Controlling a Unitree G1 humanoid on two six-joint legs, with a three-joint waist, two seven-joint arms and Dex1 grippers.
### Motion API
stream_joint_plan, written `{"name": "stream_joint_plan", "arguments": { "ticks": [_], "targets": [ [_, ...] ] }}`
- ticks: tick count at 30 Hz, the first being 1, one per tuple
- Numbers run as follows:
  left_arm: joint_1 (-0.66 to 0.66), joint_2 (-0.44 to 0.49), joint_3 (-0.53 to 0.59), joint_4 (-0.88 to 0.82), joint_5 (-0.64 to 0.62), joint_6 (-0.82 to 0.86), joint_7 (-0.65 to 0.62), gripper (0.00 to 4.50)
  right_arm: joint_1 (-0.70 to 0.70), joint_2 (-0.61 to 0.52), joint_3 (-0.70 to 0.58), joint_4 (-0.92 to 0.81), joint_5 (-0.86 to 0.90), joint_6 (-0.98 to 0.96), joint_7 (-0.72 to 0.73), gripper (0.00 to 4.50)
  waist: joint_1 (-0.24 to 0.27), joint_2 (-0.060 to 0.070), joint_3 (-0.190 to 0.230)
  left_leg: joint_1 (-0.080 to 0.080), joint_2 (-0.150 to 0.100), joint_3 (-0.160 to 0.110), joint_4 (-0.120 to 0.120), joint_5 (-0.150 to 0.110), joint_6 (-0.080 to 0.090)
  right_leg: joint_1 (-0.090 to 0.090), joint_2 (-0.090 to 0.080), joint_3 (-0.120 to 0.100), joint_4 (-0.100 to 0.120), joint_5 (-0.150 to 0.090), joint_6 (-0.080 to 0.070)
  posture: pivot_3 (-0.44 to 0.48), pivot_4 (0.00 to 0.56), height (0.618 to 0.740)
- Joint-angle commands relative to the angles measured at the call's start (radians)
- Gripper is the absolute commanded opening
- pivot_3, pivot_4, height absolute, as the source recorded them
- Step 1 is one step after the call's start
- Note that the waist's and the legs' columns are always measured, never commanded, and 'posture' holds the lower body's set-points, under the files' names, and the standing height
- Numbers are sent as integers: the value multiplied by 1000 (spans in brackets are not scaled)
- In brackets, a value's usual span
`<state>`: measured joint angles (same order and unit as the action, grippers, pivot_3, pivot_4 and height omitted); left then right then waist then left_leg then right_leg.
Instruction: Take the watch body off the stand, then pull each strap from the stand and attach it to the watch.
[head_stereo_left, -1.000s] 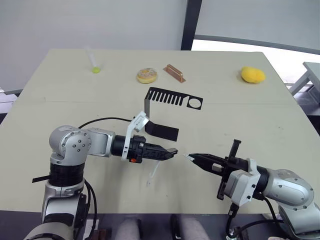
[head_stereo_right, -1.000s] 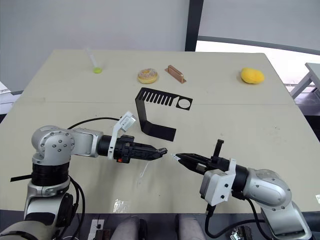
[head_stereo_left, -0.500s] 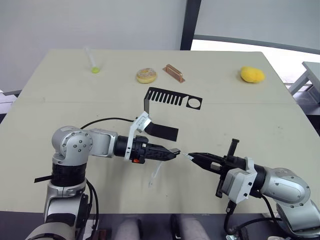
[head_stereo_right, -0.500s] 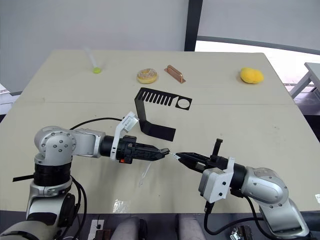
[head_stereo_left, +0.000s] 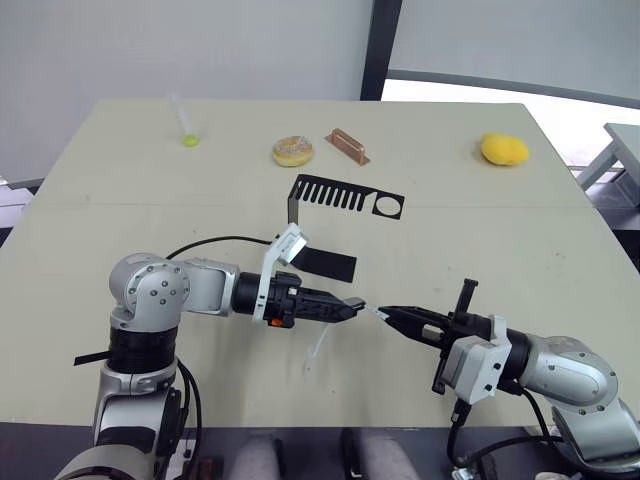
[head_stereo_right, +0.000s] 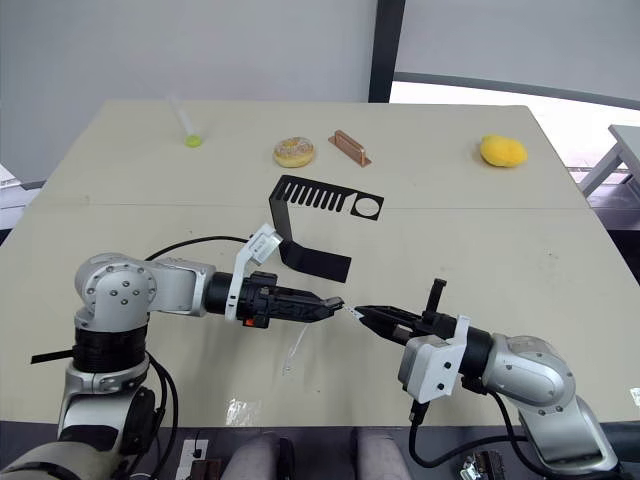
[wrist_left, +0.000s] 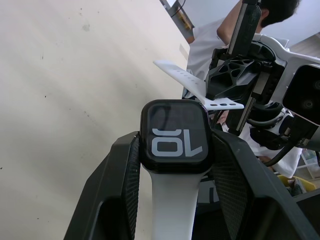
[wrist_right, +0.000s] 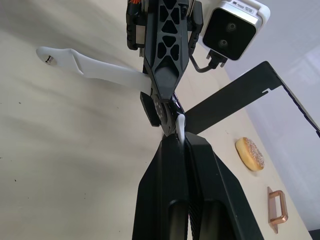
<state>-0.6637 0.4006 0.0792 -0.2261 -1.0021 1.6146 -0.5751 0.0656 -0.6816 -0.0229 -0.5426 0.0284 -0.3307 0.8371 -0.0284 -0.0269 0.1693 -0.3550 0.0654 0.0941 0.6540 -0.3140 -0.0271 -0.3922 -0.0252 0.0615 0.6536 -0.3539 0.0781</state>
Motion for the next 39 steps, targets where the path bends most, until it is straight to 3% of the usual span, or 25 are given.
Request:
{"name": "stream_joint_plan", "arguments": {
  "ticks": [1, 39],
  "targets": [
    [-9, -5, 15, -25, -26, 0, -1, 1588, 0, 1, 0, -12, 12, -19, -21, 0, 0, 0, 0, 0, 0, 0, 0, 0, 0, 0, 0, 0, 0, 0, 0, 0, 150, 740],
    [10, 2, -6, -36, -11, -18, 5, 1588, -13, 1, 10, 1, 19, -15, -23, 0, 0, 0, 0, 0, 0, 0, 0, 0, 0, 0, 0, 0, 0, 0, 0, 0, 150, 740]
  ]
}}
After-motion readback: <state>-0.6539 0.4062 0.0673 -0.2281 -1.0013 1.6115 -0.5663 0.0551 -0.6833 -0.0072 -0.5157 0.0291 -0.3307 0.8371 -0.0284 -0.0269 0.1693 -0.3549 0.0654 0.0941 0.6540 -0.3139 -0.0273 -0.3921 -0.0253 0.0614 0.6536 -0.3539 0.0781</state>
